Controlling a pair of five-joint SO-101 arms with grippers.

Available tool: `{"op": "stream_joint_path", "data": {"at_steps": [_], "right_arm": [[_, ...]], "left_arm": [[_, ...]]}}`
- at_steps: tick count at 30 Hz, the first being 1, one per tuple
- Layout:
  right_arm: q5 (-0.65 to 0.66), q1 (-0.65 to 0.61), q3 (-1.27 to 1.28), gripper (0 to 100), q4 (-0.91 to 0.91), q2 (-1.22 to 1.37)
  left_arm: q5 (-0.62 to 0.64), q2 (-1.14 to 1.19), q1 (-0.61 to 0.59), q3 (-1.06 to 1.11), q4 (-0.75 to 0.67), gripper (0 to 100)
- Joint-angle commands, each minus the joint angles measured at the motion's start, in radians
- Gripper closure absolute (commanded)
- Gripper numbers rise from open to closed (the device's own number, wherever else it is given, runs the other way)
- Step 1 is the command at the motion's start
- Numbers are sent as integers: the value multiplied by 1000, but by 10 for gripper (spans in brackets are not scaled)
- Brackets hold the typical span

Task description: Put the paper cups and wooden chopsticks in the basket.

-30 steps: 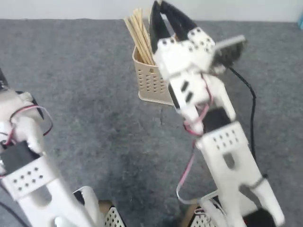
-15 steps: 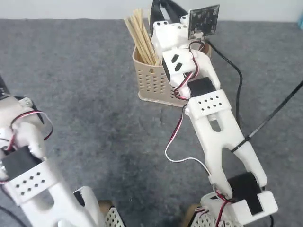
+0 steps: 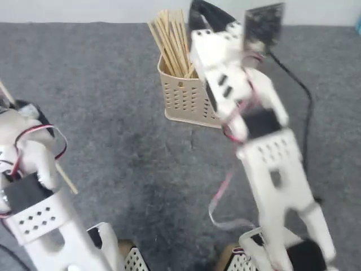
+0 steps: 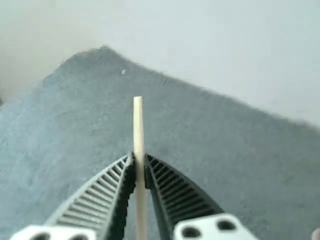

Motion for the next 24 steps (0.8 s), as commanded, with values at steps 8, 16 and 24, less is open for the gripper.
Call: {"op": "stream_joint_path", "data": {"at_steps": [8,16,24], "right_arm": [[18,33,-55,991,427,-358],[11,143,-48,991,704,-515],[17,280,87,991,789,-639]], "left_arm": [[129,388,180,-679,207,988],[161,663,425,-980,135,988],[155,701,624,-983,-157,988]]}}
